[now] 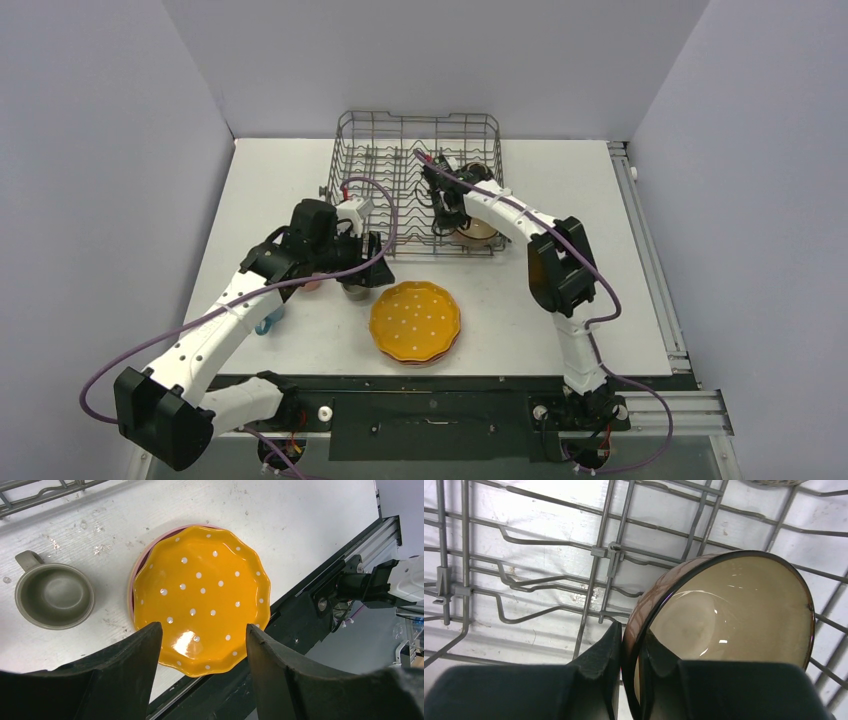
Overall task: Load the mixed dishes into the dish rack
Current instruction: Pick up the bowl from the dish rack.
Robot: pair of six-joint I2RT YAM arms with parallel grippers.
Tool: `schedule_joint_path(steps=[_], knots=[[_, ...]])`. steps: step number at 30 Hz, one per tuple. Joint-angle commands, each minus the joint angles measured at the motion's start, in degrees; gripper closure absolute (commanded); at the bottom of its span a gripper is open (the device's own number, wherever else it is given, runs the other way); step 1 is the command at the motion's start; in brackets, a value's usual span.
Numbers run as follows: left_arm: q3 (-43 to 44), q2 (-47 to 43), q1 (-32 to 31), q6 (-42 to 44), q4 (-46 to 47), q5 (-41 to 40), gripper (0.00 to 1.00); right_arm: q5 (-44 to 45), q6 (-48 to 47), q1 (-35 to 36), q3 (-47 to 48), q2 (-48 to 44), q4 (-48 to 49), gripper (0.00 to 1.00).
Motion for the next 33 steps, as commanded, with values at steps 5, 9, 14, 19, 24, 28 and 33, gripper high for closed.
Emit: schedule_joint_path(steps=[5, 9, 14, 19, 24, 28, 33], knots=[[5.2, -1.9, 0.4, 0.0, -1.5, -2.2, 0.41, 6.8, -6.2, 4.0, -4.3, -18.8, 3.7, 1.00], [6.5, -1.8, 0.9, -0.6, -1.9, -3.0, 0.40, 6.3, -10.0, 6.9, -13.9, -28.6, 7.9, 1.00], [9.4, 0.1, 3.0, -0.8, -2.0, -1.8, 0.39, 3.3, -18.2, 11.6, -29.6, -43.9, 12.2, 1.00], [15.0, 3.2, 3.9, -0.8, -2.3, 1.2, 0.38, -2.6, -26.6, 16.6, -38.7, -56.2, 10.1, 1.00], [21.1, 6.6, 3.3, 0.3, -4.2, 4.5, 0.37, -12.4, -37.4, 23.0, -46.2, -66.8, 7.1, 1.00], [25.1, 9.1, -0.9, 1.7, -6.7, 3.7, 0.37, -21.9, -47.0, 26.5, -50.1, -74.4, 4.6, 1.00], [29.6, 12.0, -11.1, 2.9, -9.5, -2.1, 0.37, -27.2, -53.3, 29.3, -47.7, -75.1, -0.4, 1.00]])
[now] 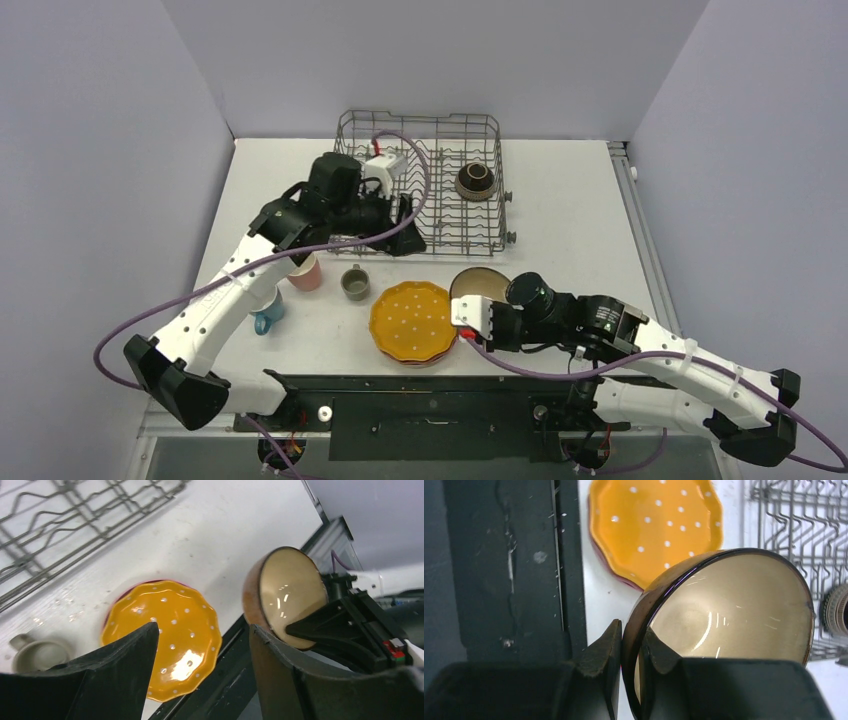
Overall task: Load the mixed dishes into the dish rack
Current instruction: Pick up the bowl from the dish rack.
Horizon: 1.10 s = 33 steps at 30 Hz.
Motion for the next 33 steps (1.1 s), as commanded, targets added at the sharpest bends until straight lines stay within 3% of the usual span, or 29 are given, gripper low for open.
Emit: schedule_joint_path(steps=[1, 17, 26, 30, 32, 33], knots=[[4.7, 1.8, -6.8, 1.8, -2.5, -3.7, 0.36, -6.3, -11.1, 2.1, 3.8, -0.4, 0.4, 1.00], [9.0, 9.3, -21.0, 1.5, -7.2, -12.1, 0.36, -2.2, -15.4, 9.0, 11.0, 5.6, -5.3, 1.00], [9.4, 12.7, -23.9, 2.2, -9.5, -13.5, 0.36, 2.8, -15.7, 12.4, 14.1, 5.6, -7.2, 1.00], [9.7, 14.2, -24.4, 2.8, -10.2, -12.8, 0.46, 4.6, -15.2, 13.3, 15.2, 5.4, -7.8, 1.00], [9.8, 14.7, -24.4, 3.0, -10.3, -13.0, 0.61, 5.0, -14.6, 13.5, 15.3, 5.3, -8.0, 1.00], [10.0, 15.0, -24.4, 3.1, -10.4, -13.3, 0.75, 5.2, -14.4, 13.4, 15.2, 5.3, -8.1, 1.00]])
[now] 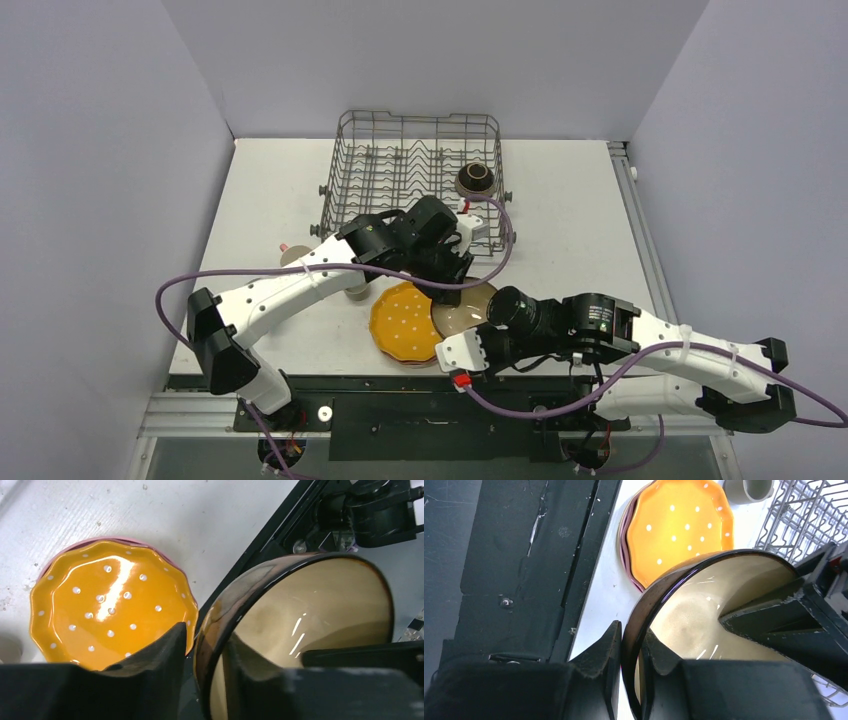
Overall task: Load the mixed dishes into the dish rack
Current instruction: Pick up the bowl from the dish rack.
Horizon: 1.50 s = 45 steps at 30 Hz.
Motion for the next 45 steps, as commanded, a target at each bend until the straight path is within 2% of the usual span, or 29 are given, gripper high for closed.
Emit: schedule_joint_path(steps=[1, 2, 4, 8, 11, 13, 15, 18, 21, 23, 26, 32, 38, 45], knots=[[3.7, 1.1, -0.4, 1.5, -0.7, -1.3, 0.82, 4.4, -0.2, 0.5, 3.6, -1.3, 3.7, 0.97], [4.0, 1.4, -0.4, 1.5, -0.9, -1.6, 0.96, 4.8, 0.3, 0.5, 3.5, -1.4, 3.9, 0.90], [4.3, 1.2, -0.3, 1.3, -0.4, -1.7, 1.00, 7.1, 3.0, 0.4, 2.8, -2.0, 4.9, 0.81], [3.2, -0.6, 0.1, 0.2, 2.5, -1.2, 1.00, 16.6, 10.4, -0.3, 0.3, -5.0, 8.6, 0.70], [-0.4, -3.0, 2.3, -1.8, 7.1, 0.8, 1.00, 25.7, 19.4, -2.2, -1.4, -9.0, 12.6, 0.63], [-4.0, -5.4, 4.2, -3.3, 11.8, 3.5, 1.00, 31.7, 24.9, -3.6, -2.8, -11.6, 15.8, 0.53], [-8.3, -8.5, 6.3, -5.7, 17.0, 5.6, 1.00, 40.3, 31.9, -4.4, -4.4, -13.8, 20.2, 0.37], [-15.1, -13.7, 10.2, -9.1, 23.4, 7.3, 1.00, 43.6, 41.3, -6.1, -6.9, -17.4, 23.8, 0.31], [-19.8, -18.1, 13.0, -13.8, 30.5, 8.2, 1.00, 46.1, 51.3, -7.6, -9.6, -20.3, 28.9, 0.18], [-22.6, -20.1, 14.2, -16.1, 33.9, 8.1, 1.00, 46.3, 60.0, -9.2, -10.8, -21.3, 31.2, 0.15], [-26.0, -22.3, 15.0, -19.5, 37.8, 7.4, 1.00, 44.2, 74.9, -11.9, -11.4, -20.1, 32.1, 0.16], [-30.4, -26.0, 17.1, -25.4, 45.9, 8.5, 1.00, 33.4, 91.4, -16.2, -15.0, -17.5, 40.1, 0.16], [-33.7, -27.7, 21.7, -32.2, 52.0, 15.4, 1.00, 22.4, 97.8, -20.0, -18.6, -15.3, 50.6, 0.15], [-36.1, -28.4, 25.1, -36.6, 57.0, 19.6, 1.00, 16.1, 100.8, -20.1, -18.8, -11.4, 54.2, 0.15]])
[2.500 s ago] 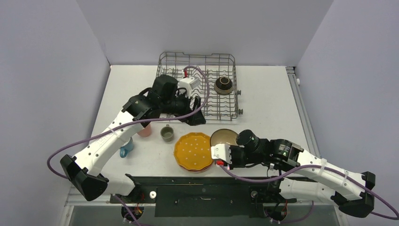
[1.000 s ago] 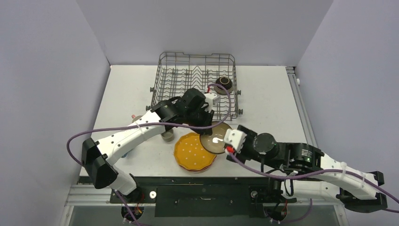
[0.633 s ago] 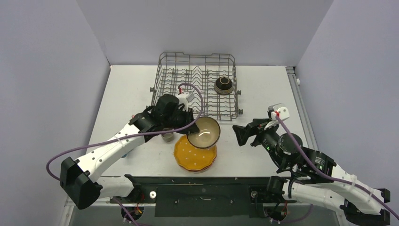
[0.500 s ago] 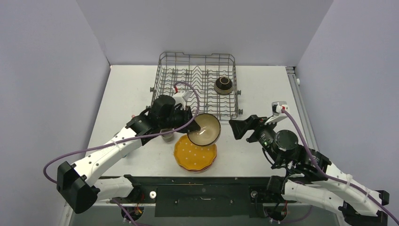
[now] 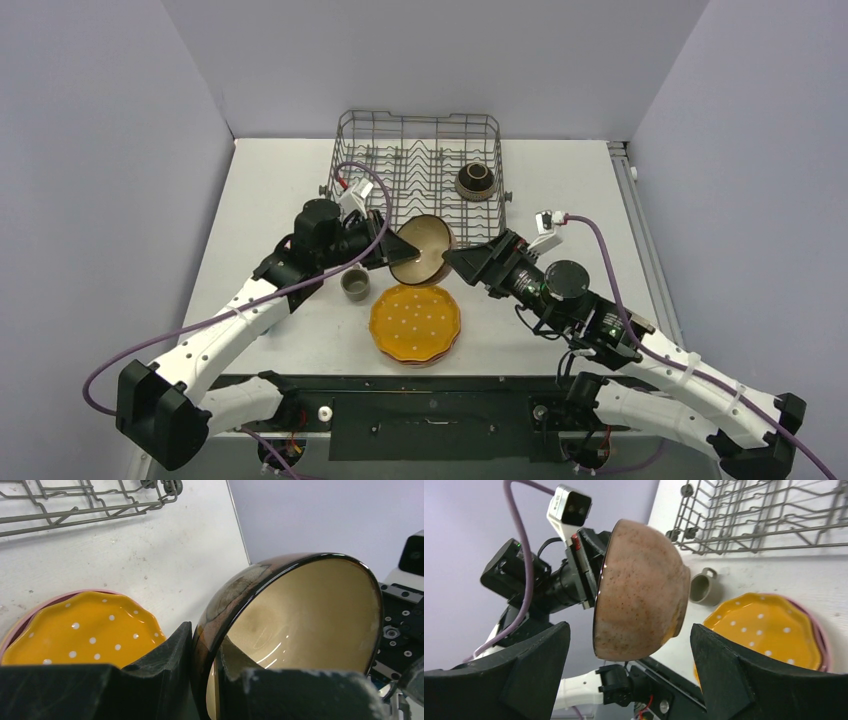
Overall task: Load the mixed dishes into the dish rack
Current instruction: Pick up the bowl from the dish rack.
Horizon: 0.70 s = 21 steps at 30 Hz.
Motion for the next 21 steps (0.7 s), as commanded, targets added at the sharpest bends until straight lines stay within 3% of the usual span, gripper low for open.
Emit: schedule_joint_path(steps=[1, 21], knots=[[1.0, -3.4, 1.1, -5.7, 12.8, 6.2, 1.00, -5.5, 4.1, -0.2, 0.6, 1.8, 7.2, 0.15], [-0.2, -2.0, 1.9, -9.2, 17.1, 10.5, 1.00, -2.1, 6.2, 0.8, 3.8, 8.3, 7.8, 0.19]])
